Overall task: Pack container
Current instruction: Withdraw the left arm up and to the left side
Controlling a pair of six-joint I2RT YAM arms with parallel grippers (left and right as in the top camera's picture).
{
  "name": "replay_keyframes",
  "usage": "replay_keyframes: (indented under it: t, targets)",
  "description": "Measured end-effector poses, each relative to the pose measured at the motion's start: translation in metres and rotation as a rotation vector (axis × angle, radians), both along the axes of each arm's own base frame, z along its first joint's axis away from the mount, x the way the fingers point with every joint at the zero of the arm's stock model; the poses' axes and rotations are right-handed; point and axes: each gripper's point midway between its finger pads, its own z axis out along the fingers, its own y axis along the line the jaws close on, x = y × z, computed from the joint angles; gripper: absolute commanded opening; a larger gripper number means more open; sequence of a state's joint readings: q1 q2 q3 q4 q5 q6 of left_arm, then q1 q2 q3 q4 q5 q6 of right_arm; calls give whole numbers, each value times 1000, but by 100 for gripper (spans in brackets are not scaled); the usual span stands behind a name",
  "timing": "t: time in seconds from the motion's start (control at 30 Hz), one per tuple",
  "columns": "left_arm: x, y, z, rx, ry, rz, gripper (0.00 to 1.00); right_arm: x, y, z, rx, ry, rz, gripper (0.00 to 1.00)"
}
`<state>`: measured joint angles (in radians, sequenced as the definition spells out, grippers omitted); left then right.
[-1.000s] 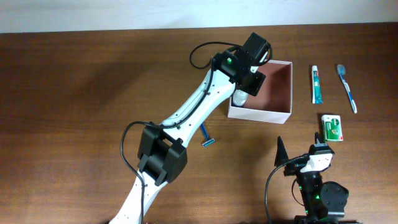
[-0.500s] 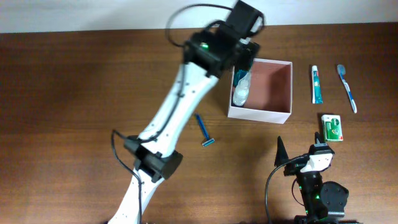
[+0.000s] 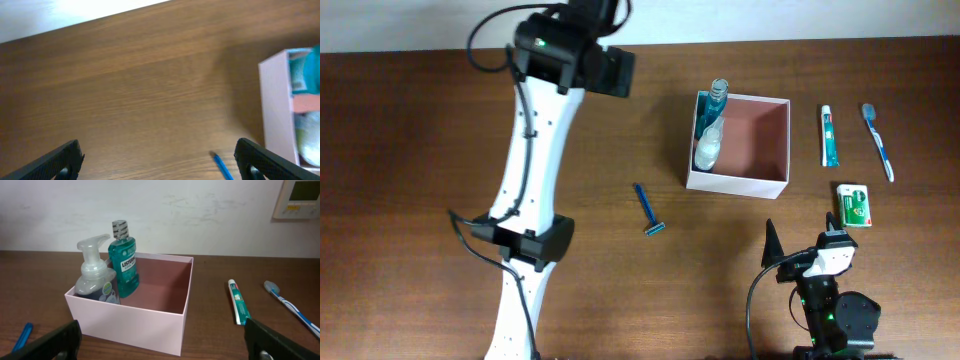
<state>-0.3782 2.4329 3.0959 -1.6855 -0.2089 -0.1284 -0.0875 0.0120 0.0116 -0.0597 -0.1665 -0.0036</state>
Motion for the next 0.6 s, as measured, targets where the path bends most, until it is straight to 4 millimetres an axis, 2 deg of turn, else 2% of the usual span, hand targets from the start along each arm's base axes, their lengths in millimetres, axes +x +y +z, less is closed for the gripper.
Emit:
replay_keyframes:
  t: [0.07,0.2,0.27,0.33,0.43,0.6]
  targets:
    - [6,20,-3,2,10,41,99,0,0,0,0,0,0,99]
    - [16,73,-17,14,57,150,99,0,0,0,0,0,0,99]
    - [19,106,-30,1,108,212,99,0,0,0,0,0,0,99]
    - [19,128,-44,-46,164,250,99,0,0,0,0,0,0,99]
    - [16,145,-59,-124,226,279,99,0,0,0,0,0,0,99]
    - [13,149,-72,-181,285,286,100,0,0,0,0,0,0,99]
